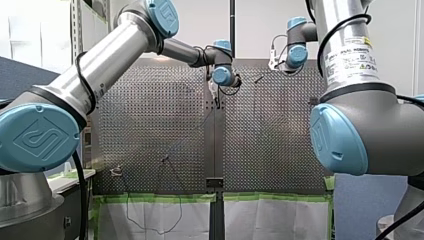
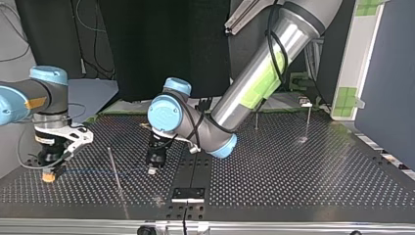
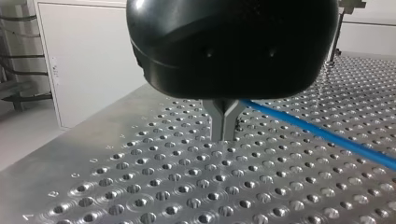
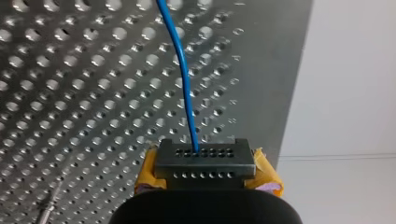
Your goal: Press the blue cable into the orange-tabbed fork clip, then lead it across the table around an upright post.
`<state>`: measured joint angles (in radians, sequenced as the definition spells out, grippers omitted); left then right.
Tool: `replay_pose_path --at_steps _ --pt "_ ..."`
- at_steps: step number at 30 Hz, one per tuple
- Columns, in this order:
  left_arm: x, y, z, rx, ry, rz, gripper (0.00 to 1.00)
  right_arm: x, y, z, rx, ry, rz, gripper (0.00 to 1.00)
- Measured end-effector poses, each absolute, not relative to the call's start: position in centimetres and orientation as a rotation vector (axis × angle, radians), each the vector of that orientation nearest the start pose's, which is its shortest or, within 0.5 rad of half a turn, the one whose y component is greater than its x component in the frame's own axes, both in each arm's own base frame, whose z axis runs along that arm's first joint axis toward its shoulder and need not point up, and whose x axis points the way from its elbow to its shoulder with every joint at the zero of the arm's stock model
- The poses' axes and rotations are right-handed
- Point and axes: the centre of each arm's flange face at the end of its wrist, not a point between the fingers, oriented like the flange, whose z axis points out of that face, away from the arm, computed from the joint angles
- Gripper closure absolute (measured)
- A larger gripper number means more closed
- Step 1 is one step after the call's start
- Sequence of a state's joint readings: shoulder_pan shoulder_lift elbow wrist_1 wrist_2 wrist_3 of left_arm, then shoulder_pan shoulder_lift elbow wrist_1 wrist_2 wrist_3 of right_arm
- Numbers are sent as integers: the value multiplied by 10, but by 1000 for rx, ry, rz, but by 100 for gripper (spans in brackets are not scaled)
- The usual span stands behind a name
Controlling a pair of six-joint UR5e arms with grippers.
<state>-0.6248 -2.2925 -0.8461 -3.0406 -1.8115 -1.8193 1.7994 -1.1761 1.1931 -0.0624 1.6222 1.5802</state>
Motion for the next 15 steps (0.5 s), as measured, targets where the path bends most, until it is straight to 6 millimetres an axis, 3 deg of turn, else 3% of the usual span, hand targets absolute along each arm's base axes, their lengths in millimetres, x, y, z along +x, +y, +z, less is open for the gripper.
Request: replay_pose_path --at_steps 15 --pt "573 -541 391 72 1495 -530 100 278 -607 396 1384 -1144 1344 100"
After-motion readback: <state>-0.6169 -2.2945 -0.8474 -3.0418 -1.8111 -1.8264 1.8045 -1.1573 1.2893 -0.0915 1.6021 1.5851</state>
